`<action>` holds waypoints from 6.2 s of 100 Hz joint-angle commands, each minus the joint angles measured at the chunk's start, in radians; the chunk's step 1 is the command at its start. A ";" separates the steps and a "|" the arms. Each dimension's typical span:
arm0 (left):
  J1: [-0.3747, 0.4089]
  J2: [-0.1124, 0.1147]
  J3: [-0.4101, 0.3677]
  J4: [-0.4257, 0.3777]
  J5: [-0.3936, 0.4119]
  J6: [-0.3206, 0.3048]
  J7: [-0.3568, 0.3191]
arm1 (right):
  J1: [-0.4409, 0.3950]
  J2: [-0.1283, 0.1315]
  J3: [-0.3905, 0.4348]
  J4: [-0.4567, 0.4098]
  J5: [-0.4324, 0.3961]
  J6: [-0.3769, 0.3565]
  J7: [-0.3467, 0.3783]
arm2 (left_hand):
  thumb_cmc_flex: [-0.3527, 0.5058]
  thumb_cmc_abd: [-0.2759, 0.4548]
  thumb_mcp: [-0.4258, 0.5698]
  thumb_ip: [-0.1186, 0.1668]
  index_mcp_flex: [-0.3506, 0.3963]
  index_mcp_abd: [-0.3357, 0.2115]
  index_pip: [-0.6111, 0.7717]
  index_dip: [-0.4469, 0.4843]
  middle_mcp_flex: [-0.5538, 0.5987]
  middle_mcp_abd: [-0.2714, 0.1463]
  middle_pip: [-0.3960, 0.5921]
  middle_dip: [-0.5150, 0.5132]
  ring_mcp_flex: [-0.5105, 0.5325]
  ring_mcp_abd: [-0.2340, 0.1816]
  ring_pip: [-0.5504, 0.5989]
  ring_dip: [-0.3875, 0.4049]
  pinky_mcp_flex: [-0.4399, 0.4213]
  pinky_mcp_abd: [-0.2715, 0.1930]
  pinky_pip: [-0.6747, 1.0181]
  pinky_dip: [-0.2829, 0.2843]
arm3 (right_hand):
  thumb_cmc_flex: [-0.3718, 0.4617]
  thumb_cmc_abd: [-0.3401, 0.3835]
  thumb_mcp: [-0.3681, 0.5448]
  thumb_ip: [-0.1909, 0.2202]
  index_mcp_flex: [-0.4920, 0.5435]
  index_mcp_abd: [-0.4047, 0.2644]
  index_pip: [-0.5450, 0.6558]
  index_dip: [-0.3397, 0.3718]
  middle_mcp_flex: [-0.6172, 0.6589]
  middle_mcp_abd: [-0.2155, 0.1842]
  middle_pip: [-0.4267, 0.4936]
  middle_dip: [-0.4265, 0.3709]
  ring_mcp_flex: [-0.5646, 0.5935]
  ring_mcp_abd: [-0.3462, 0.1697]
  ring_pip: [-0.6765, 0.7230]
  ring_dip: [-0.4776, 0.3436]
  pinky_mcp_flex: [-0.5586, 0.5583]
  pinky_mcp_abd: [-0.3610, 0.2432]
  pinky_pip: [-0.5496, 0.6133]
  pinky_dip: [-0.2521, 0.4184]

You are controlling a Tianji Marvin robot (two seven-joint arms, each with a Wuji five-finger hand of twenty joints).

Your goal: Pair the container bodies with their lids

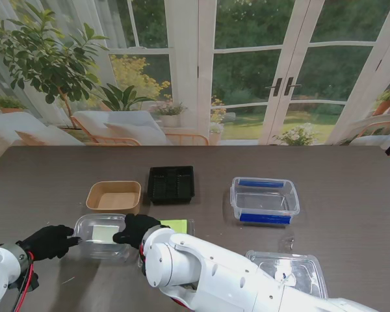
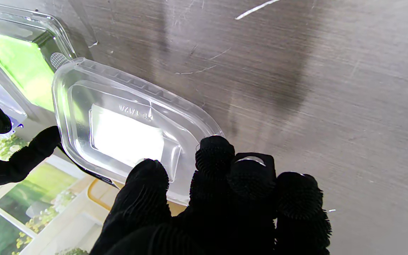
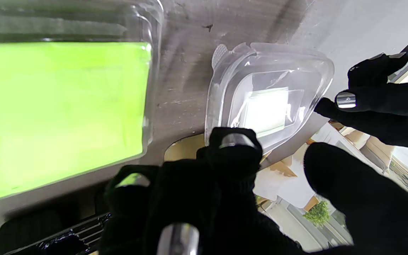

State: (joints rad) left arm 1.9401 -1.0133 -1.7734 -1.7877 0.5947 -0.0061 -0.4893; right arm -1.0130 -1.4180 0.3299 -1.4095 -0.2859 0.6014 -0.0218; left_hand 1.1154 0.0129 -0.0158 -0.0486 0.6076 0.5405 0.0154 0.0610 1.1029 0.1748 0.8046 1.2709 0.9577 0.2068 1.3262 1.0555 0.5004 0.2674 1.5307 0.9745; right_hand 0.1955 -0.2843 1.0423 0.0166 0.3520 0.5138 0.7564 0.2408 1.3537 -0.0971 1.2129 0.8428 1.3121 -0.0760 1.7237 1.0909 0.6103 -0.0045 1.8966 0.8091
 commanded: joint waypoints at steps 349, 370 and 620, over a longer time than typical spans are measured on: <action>-0.548 0.017 0.268 0.454 -0.102 0.019 -0.094 | 0.307 -0.278 0.029 0.679 0.245 -0.280 0.023 | 0.008 0.049 0.001 0.030 0.020 -0.170 0.013 0.008 -0.001 0.030 0.004 -0.003 -0.004 0.015 0.001 0.008 -0.028 0.035 -0.001 0.010 | -0.035 -0.008 0.040 0.002 0.034 -0.168 -0.033 -0.008 0.098 0.079 0.036 -0.008 0.007 -0.090 0.075 -0.023 0.603 0.007 0.197 -0.027; -0.539 0.020 0.263 0.437 -0.096 0.030 -0.109 | 0.309 -0.272 0.027 0.671 0.245 -0.272 0.034 | 0.010 0.046 0.002 0.030 0.021 -0.170 0.014 0.008 -0.002 0.031 0.004 -0.003 -0.005 0.014 0.000 0.008 -0.030 0.036 -0.002 0.010 | -0.036 -0.007 0.036 0.000 0.033 -0.167 -0.034 -0.008 0.098 0.081 0.034 -0.009 0.007 -0.091 0.077 -0.024 0.603 0.013 0.197 -0.030; -0.482 0.036 0.220 0.387 -0.050 0.057 -0.181 | 0.319 -0.303 0.020 0.769 0.218 -0.295 0.038 | 0.002 0.050 0.001 0.030 0.015 -0.167 0.012 0.008 -0.005 0.030 0.004 -0.004 -0.007 0.014 0.000 0.008 -0.032 0.032 -0.005 0.012 | -0.044 -0.011 0.020 -0.016 0.017 -0.149 -0.018 0.000 0.098 0.083 0.030 -0.011 0.007 -0.088 0.076 -0.028 0.603 0.028 0.197 -0.021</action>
State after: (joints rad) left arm 1.4506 -0.9743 -1.5572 -1.4047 0.5454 0.0486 -0.6434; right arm -0.6927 -1.7150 0.3516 -0.6439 -0.0661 0.3107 -0.0007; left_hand 1.1156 0.0129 -0.0157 -0.0486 0.6057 0.4648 -0.0252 0.0479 1.1026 0.1823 0.8046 1.2708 0.9556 0.2165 1.3260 1.0559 0.4875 0.2844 1.5285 0.9748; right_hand 0.1955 -0.2853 1.0652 0.0167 0.3925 0.4090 0.7259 0.2343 1.3540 -0.0966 1.2130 0.8425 1.3121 -0.0726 1.7239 1.0659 0.6106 0.0177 1.8966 0.8068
